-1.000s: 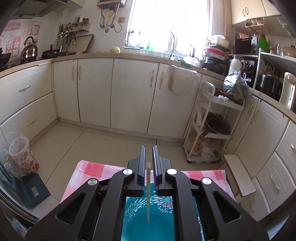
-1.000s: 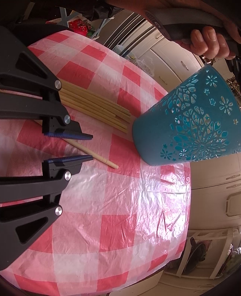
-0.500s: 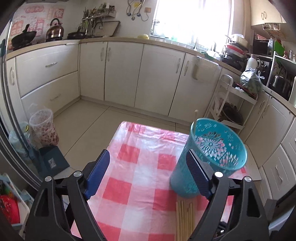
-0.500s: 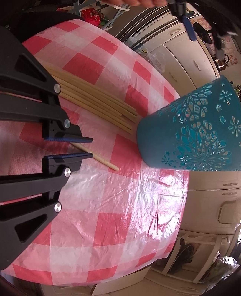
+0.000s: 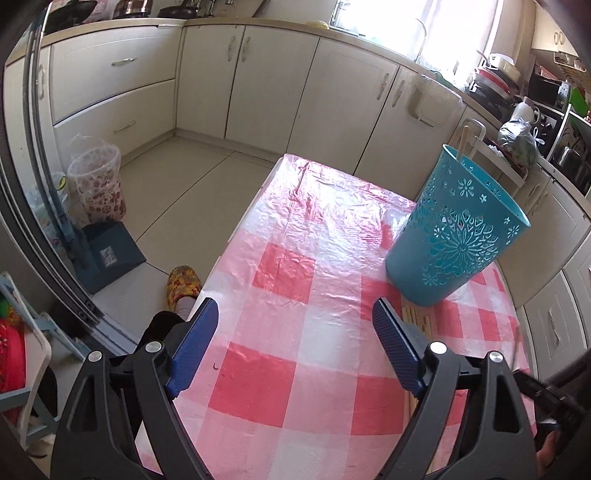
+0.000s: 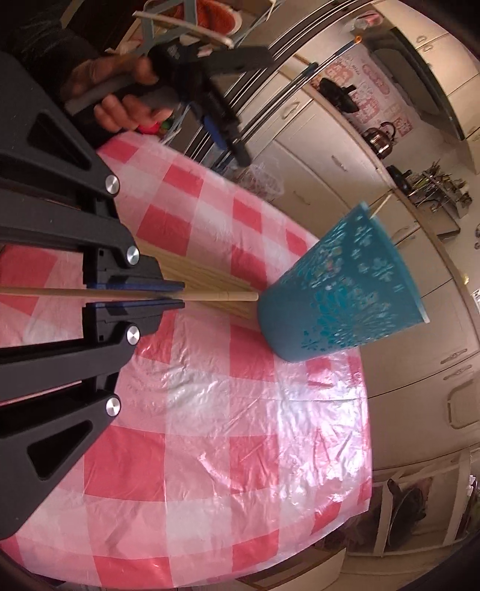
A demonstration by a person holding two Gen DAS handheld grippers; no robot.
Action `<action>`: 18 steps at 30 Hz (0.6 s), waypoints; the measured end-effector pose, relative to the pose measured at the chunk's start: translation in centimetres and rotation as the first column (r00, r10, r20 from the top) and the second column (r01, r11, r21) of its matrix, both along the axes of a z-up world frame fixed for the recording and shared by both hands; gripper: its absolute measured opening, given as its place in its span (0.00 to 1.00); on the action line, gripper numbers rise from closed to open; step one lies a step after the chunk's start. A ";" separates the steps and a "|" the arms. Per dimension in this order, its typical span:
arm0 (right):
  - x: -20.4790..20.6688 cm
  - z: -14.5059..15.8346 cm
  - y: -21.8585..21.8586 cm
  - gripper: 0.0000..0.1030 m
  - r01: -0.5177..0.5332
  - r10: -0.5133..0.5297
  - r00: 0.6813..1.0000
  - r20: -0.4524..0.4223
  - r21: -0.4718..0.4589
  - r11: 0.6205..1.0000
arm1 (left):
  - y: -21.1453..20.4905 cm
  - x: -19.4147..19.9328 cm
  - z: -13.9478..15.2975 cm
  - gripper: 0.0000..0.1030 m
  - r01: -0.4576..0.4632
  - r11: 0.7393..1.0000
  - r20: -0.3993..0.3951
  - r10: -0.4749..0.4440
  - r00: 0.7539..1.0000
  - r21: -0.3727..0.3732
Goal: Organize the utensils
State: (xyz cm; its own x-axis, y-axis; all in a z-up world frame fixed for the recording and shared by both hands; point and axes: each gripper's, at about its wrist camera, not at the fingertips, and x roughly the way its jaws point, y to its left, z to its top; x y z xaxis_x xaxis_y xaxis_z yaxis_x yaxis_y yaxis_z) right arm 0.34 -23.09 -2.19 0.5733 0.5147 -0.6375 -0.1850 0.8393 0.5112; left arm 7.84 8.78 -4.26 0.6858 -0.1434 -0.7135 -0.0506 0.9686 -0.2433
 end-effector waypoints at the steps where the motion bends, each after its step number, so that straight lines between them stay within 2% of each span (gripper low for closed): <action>1: -0.1 1.6 -0.2 0.04 -0.001 0.000 0.999 0.036 0.027 1.000 | 0.0 -0.1 -0.2 0.79 0.001 1.000 -0.006 -0.001 1.000 0.000; 3: 0.0 4.8 -0.6 0.00 -0.003 -0.005 0.993 0.114 0.068 0.998 | -0.1 -0.2 -0.7 0.79 0.003 1.000 -0.020 -0.003 1.000 -0.002; 6: 1.3 9.9 -0.7 0.00 -0.013 -0.014 0.971 0.237 0.112 0.994 | -0.3 -0.5 -1.4 0.80 0.006 1.000 -0.035 -0.006 0.999 -0.012; 9: 3.3 13.4 0.3 0.00 -0.006 -0.014 0.949 0.314 0.062 0.998 | -0.4 -0.7 -1.8 0.80 0.011 1.000 -0.043 -0.011 0.999 -0.020; 10: 4.0 13.8 0.5 0.00 0.008 -0.023 0.950 0.313 0.048 0.999 | -0.4 -0.7 -2.0 0.80 0.010 1.000 -0.045 -0.011 0.999 -0.022; 13: 5.1 11.3 0.8 0.01 0.015 -0.016 0.977 0.213 0.009 1.000 | -0.2 -0.6 -2.5 0.81 0.003 1.000 -0.054 -0.004 0.999 -0.019; 16: 5.1 4.8 0.1 0.01 0.026 -0.026 1.000 -0.005 -0.012 1.000 | -0.3 -0.3 -2.7 0.81 0.017 1.000 -0.060 -0.018 0.998 -0.012; 18: 4.5 0.9 -0.2 0.01 0.055 -0.061 0.991 -0.121 -0.058 0.997 | -0.3 -0.1 -2.8 0.81 0.022 1.000 -0.058 -0.022 0.998 -0.003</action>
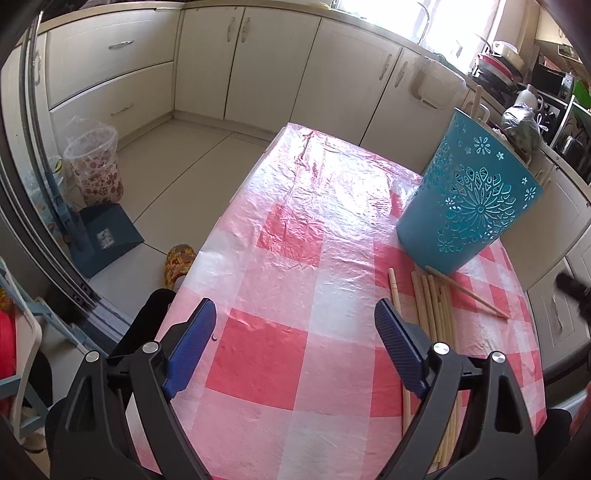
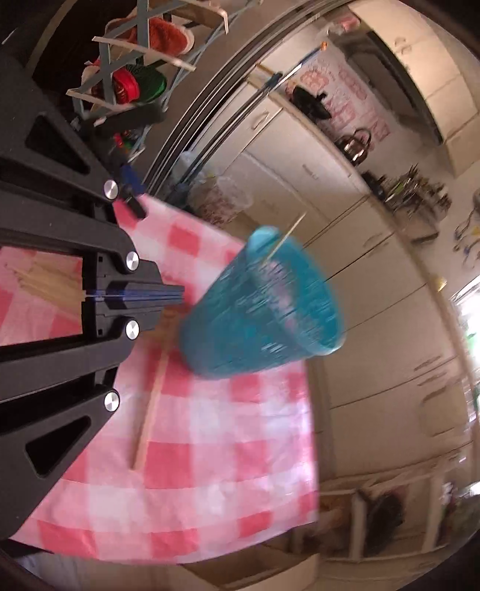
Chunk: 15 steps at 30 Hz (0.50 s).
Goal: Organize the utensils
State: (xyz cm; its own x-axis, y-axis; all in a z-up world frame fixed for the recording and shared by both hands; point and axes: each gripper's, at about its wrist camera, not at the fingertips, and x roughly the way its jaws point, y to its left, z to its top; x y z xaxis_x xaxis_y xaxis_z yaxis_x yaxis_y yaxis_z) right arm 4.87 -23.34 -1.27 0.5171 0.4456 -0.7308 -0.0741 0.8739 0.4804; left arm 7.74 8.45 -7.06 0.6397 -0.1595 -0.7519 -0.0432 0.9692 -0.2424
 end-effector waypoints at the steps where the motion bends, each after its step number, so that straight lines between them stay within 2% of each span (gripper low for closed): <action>1: -0.3 -1.5 0.0 0.01 0.002 -0.002 0.999 -0.038 -0.011 1.000 | 0.0 0.1 -0.1 0.82 0.006 1.000 -0.004 -0.006 1.000 0.000; 4: -0.9 -4.9 0.1 0.01 0.001 -0.002 0.992 -0.127 -0.009 1.000 | -0.2 0.3 -0.6 0.82 0.021 1.000 -0.031 -0.021 0.999 -0.005; 7: -1.0 -5.5 0.9 0.03 -0.025 0.017 0.993 -0.117 -0.066 0.998 | -1.4 0.9 -1.1 0.82 0.044 0.999 -0.068 -0.043 0.997 0.019; 8: -1.1 -5.4 1.0 0.13 -0.033 0.024 0.994 -0.107 -0.082 0.996 | -1.9 1.1 -1.2 0.82 0.055 0.998 -0.077 -0.053 0.996 0.031; 9: -1.1 -5.1 1.1 0.50 -0.030 0.021 0.997 -0.078 -0.109 0.994 | -2.8 1.4 -1.2 0.82 0.073 0.997 -0.080 -0.070 0.994 0.039; 10: -1.2 -4.6 1.1 0.61 -0.023 0.018 0.999 -0.033 -0.141 0.990 | -3.6 1.7 -1.2 0.82 0.086 0.995 -0.083 -0.081 0.993 0.057; 12: -1.1 -3.9 0.7 0.61 -0.032 0.031 0.999 -0.008 -0.173 0.984 | -5.3 2.4 -1.5 0.82 0.109 0.988 -0.089 -0.099 0.991 0.106; 15: -0.8 -3.8 -0.5 0.60 -0.022 0.024 1.000 0.008 -0.164 0.986 | -7.7 3.8 -2.1 0.81 0.134 0.978 -0.111 -0.117 0.987 0.160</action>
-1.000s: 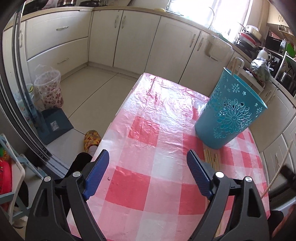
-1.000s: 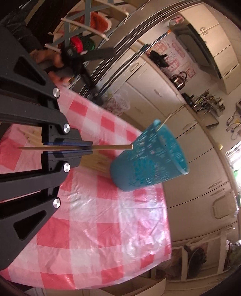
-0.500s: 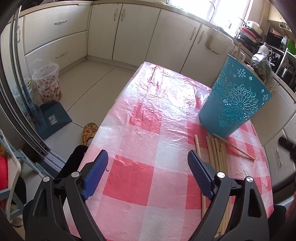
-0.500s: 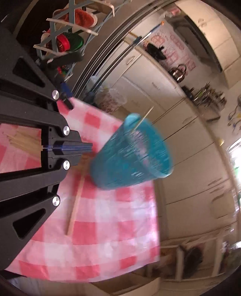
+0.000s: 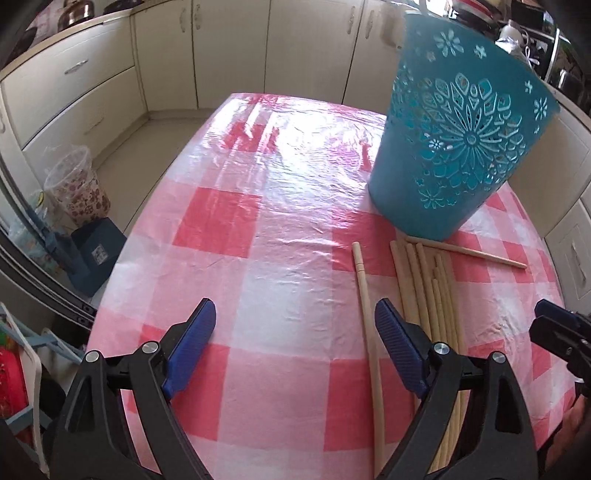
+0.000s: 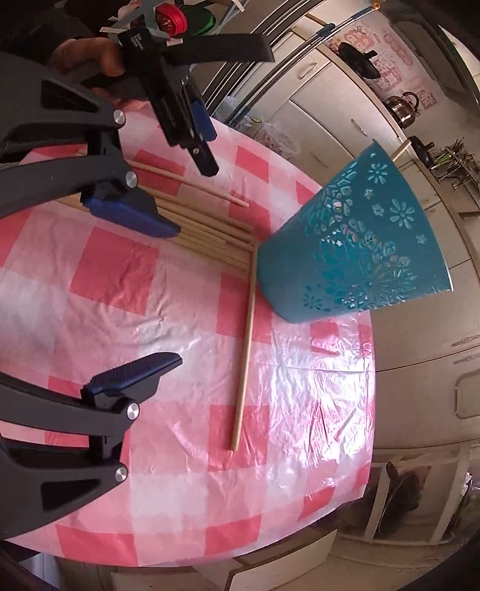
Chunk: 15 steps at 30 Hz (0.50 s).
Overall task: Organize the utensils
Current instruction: 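Grasp another wooden stick from the bundle with the left gripper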
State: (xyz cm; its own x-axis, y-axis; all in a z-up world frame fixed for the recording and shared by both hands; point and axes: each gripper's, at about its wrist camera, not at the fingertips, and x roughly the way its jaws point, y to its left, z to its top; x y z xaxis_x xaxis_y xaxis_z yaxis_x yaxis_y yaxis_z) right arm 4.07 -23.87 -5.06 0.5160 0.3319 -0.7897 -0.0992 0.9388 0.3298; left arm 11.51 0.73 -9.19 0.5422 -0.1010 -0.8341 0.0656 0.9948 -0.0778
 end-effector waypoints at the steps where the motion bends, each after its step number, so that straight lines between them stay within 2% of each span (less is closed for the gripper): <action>1: 0.1 0.0 -0.3 0.61 0.002 -0.002 1.000 0.003 -0.001 1.000 | -0.7 0.3 -0.1 0.77 -0.001 0.999 0.005 0.001 1.000 0.036; 3: 0.0 -0.2 -0.8 0.61 0.005 -0.005 1.000 0.010 0.019 1.000 | -2.0 0.8 -0.3 0.70 0.006 0.995 0.012 -0.007 1.000 0.103; 5: -0.3 -0.4 -1.3 0.61 0.009 -0.009 1.000 0.013 0.042 0.999 | -2.7 1.1 -0.1 0.56 0.022 0.994 0.024 -0.025 0.999 0.109; 6: -0.2 -0.6 -1.2 0.61 0.013 -0.014 1.000 0.015 0.053 0.998 | -3.1 1.2 0.0 0.41 0.038 0.993 0.025 -0.041 0.999 0.109; 7: -0.3 -0.8 -1.4 0.61 0.019 -0.021 1.000 0.017 0.067 0.998 | -3.6 1.2 0.2 0.22 0.063 0.992 0.024 -0.066 0.998 0.110; 9: -0.1 -1.0 -1.3 0.61 0.028 -0.029 0.999 0.013 0.085 0.996 | -4.6 1.4 0.4 0.05 0.106 0.989 0.007 -0.107 0.994 0.105; 10: -0.1 -1.0 -1.4 0.61 0.032 -0.033 0.999 0.013 0.092 0.995 | -4.7 1.4 0.4 0.05 0.113 0.989 0.000 -0.114 0.994 0.096; 12: -0.3 -0.8 -1.8 0.61 0.039 -0.041 0.999 0.017 0.108 0.993 | -4.1 1.2 0.8 0.05 0.121 0.992 -0.023 -0.120 0.992 0.034; 15: -0.4 -0.9 -2.4 0.61 0.053 -0.055 0.998 0.012 0.127 0.990 | -2.2 -0.1 2.9 0.05 0.128 0.991 0.006 -0.127 0.992 -0.048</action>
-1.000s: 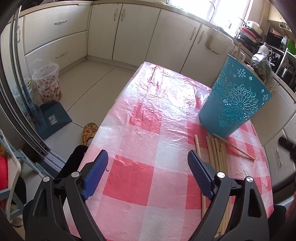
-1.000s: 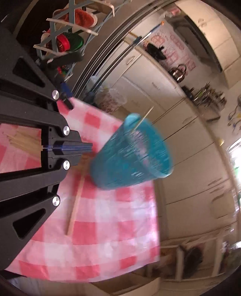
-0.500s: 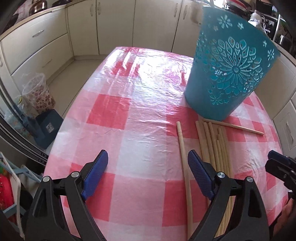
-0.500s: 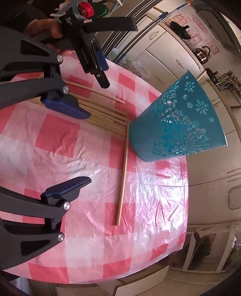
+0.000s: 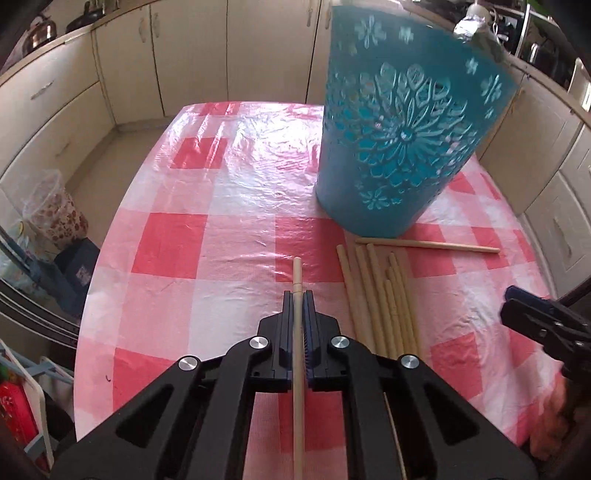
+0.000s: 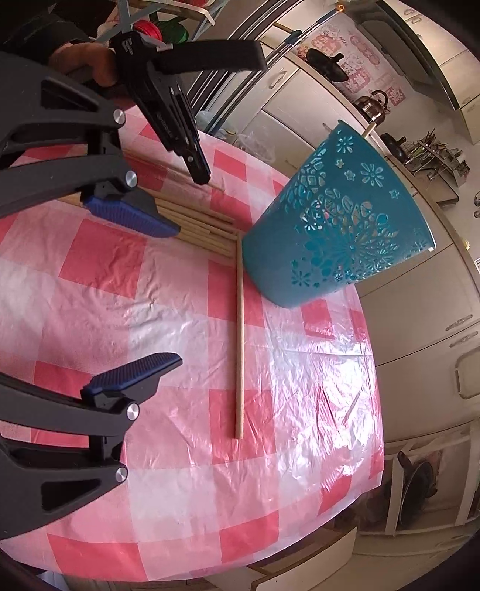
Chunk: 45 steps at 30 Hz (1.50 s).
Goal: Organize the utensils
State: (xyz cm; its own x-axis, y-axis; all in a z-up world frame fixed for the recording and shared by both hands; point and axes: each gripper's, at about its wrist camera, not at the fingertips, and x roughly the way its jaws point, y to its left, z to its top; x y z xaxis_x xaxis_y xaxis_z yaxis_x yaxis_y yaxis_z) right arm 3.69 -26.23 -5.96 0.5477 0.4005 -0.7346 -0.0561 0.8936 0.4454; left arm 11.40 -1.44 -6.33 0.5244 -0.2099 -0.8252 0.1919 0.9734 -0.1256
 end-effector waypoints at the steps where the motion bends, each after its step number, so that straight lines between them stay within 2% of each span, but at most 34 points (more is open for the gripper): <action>1: 0.0 -0.1 -0.2 0.61 0.004 -0.004 1.000 -0.005 0.011 1.000 | 0.5 -0.6 1.0 0.05 0.003 1.000 0.021 -0.003 1.000 -0.018; 3: 0.0 -0.3 -0.6 0.61 0.013 -0.012 1.000 -0.018 0.036 0.999 | 1.5 -1.7 3.8 0.05 0.013 0.997 0.077 -0.007 0.997 -0.081; 8: -0.2 -0.3 -1.6 0.61 0.045 -0.044 0.999 -0.027 0.060 0.997 | 2.1 -2.6 11.1 0.05 0.045 0.983 0.214 -0.006 0.977 -0.178; 11: -0.1 0.3 -1.5 0.61 0.079 -0.079 0.997 0.002 -0.036 0.996 | 1.9 -2.8 14.0 0.05 0.064 0.979 0.270 -0.009 0.963 -0.194; 12: 0.2 0.5 -1.5 0.61 0.078 -0.078 0.997 0.003 -0.051 0.996 | 1.9 -3.0 14.4 0.05 0.068 0.977 0.275 -0.010 0.961 -0.203; 14: 1.3 0.7 -1.5 0.61 0.076 -0.076 0.997 -0.007 -0.019 0.997 | 1.8 -3.2 15.0 0.05 0.076 0.974 0.279 -0.014 0.960 -0.213; 18: 4.1 0.8 0.2 0.61 0.037 -0.037 0.999 -0.008 -0.034 0.999 | 1.9 -3.8 14.6 0.05 0.074 0.969 0.262 -0.010 0.965 -0.235; 23: 6.2 0.8 3.6 0.61 -0.088 0.089 0.996 -0.001 -0.191 0.978 | 2.5 -3.8 13.2 0.05 0.071 0.967 0.227 -0.015 0.974 -0.243; 25: 6.4 0.8 4.3 0.61 -0.166 0.172 0.985 -0.003 -0.269 0.949 | 2.6 -3.9 12.8 0.05 0.081 0.968 0.223 -0.027 0.975 -0.238; 27: 6.9 0.6 4.8 0.61 -0.254 0.262 0.965 -0.026 -0.349 0.902 | 2.9 -3.8 12.4 0.05 0.087 0.967 0.218 -0.033 0.975 -0.241; 30: 8.0 0.0 5.1 0.61 -0.369 0.376 0.923 -0.075 -0.444 0.817 | 3.3 -3.5 11.9 0.05 0.085 0.960 0.205 -0.030 0.978 -0.267; 32: 8.9 -1.0 5.0 0.61 -0.434 0.422 0.896 -0.142 -0.483 0.760 | 3.5 -3.4 11.7 0.05 0.079 0.957 0.201 -0.023 0.979 -0.278; 35: 9.3 -1.2 3.9 0.59 -0.476 0.434 0.879 -0.198 -0.431 0.767 | 3.9 -3.4 11.5 0.05 0.068 0.958 0.198 -0.012 0.980 -0.280; 37: 8.5 -1.1 3.4 0.49 -0.486 0.429 0.874 -0.228 -0.423 0.765 | 4.3 -3.4 11.4 0.05 0.061 0.959 0.196 -0.006 0.981 -0.277; 39: 7.0 -1.0 3.1 0.49 -0.491 0.416 0.871 -0.262 -0.402 0.773 | 4.6 -3.3 11.3 0.05 0.055 0.959 0.191 0.000 0.982 -0.279; 43: 2.5 -0.8 3.3 0.49 -0.538 0.464 0.836 -0.291 -0.279 0.795 | 4.7 -3.3 10.8 0.05 0.048 0.957 0.176 0.003 0.984 -0.287; 45: 0.7 -0.8 3.7 0.49 -0.566 0.503 0.807 -0.309 -0.163 0.808 | 4.6 -3.4 10.6 0.05 0.050 0.956 0.172 0.000 0.985 -0.288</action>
